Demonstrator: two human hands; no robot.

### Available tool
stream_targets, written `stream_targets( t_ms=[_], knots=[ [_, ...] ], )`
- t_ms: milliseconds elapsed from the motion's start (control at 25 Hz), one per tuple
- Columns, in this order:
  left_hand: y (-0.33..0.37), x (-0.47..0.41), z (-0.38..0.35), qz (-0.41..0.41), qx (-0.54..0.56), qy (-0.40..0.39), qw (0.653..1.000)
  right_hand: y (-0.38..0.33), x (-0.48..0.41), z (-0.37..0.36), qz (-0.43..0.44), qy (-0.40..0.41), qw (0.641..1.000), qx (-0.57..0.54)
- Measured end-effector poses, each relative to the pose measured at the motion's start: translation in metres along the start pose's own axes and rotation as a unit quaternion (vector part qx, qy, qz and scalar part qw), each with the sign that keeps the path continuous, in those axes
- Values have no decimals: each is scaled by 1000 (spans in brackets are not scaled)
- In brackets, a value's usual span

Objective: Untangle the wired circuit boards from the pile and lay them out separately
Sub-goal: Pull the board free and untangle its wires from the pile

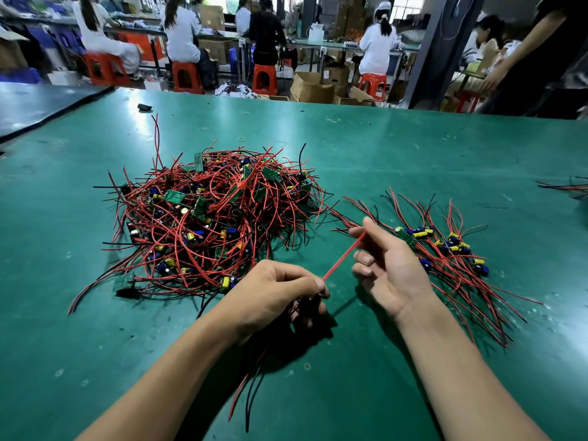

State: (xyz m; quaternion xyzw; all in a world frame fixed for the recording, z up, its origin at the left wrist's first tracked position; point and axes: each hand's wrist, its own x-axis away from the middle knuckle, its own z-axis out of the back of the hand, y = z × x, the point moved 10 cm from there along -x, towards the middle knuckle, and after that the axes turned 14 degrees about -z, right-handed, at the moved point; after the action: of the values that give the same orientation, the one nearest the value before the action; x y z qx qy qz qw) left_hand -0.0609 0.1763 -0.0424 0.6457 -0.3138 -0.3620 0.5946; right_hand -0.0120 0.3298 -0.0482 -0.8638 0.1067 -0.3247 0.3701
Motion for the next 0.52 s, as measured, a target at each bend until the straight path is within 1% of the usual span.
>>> stream_targets(
  t_ms=[80, 120, 200, 320, 400, 520],
  knots=[
    [-1, 2, 0, 10, -12, 2, 1000, 9, -2, -4, -50, -28, 997, -48],
    [-2, 3, 2, 17, -13, 13, 1000, 12, -2, -7, -61, -41, 996, -54],
    [-2, 4, 8, 25, 26, 63, 997, 9, -1, -7, -42, -42, 998, -9],
    [1, -1, 14, 19, 174, 138, 975, 4, -2, -4, -6, -6, 996, 91],
    [4, -3, 14, 16, 246, 152, 957, 5, -2, -6, 3, 1, 992, 129],
    [5, -6, 14, 17, 271, 150, 951, 8, 3, -14, 19, -13, 985, 174]
  ],
)
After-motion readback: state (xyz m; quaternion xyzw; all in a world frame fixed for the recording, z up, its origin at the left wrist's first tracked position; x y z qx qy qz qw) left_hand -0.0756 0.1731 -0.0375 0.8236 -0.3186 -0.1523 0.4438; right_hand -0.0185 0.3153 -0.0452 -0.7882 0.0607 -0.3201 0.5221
